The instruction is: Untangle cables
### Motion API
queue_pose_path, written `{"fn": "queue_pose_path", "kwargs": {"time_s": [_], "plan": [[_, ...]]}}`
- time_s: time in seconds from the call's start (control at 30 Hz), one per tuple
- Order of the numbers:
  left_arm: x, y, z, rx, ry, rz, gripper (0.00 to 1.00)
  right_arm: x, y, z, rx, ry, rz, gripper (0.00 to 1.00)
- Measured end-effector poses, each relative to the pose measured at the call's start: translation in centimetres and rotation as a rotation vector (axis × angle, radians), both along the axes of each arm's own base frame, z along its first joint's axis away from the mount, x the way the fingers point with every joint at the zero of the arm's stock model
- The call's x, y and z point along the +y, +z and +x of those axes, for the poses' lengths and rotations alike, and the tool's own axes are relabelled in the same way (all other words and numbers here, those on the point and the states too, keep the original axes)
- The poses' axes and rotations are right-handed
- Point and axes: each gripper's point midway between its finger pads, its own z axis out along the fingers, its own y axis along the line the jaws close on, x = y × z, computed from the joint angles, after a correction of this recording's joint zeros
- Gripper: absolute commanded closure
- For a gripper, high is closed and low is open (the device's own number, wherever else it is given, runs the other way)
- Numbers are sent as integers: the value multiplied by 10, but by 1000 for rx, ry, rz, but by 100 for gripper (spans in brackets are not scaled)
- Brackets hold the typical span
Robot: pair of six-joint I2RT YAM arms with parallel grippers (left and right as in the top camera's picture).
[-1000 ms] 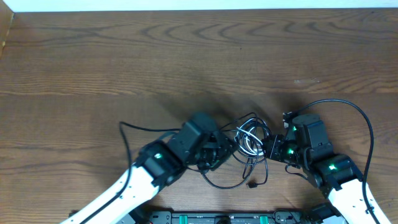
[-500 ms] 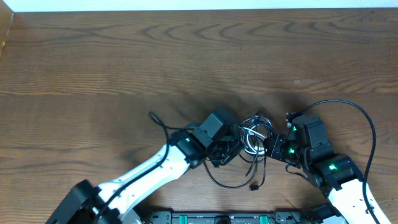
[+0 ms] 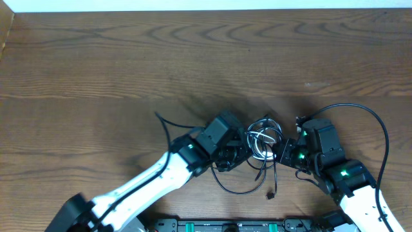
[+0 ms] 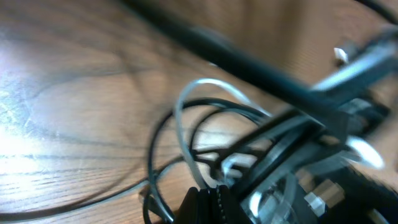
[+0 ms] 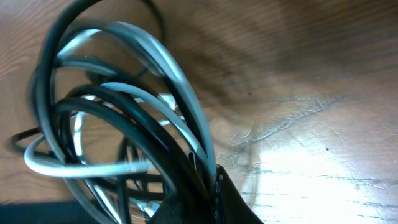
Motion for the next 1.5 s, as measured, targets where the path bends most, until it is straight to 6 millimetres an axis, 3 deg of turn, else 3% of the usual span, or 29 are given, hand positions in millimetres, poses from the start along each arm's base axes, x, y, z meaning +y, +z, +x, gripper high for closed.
{"fn": "queue_pose_path", "kwargs": {"time_s": [0.17,0.3,0.57,0.77,0.93,1.07,1.2,1.37,1.5], "plan": [[1,42,-2,-167,-78,-76,92,-2,-1,1,-2,-9,-13,94],[5,67,-4,-288,-131,-113,92,-4,-1,2,-4,-18,-19,87],[27,94,12,-431,-120,-126,92,-5,-1,2,-5,-26,-24,80],[53,87,23,-409,-61,-68,92,-11,-5,0,7,-39,-51,80],[63,84,31,-401,-31,-49,92,-21,-10,-2,20,-66,-103,76],[67,84,34,-417,-31,-39,92,-25,-11,-1,19,-85,-125,66],[69,81,34,-424,-39,-20,92,-29,-16,0,43,-129,-132,45],[72,77,37,-427,-25,6,92,-32,-27,-1,111,-194,-135,39],[72,67,40,-408,-24,31,92,-32,-35,-2,164,-248,-126,28]]}}
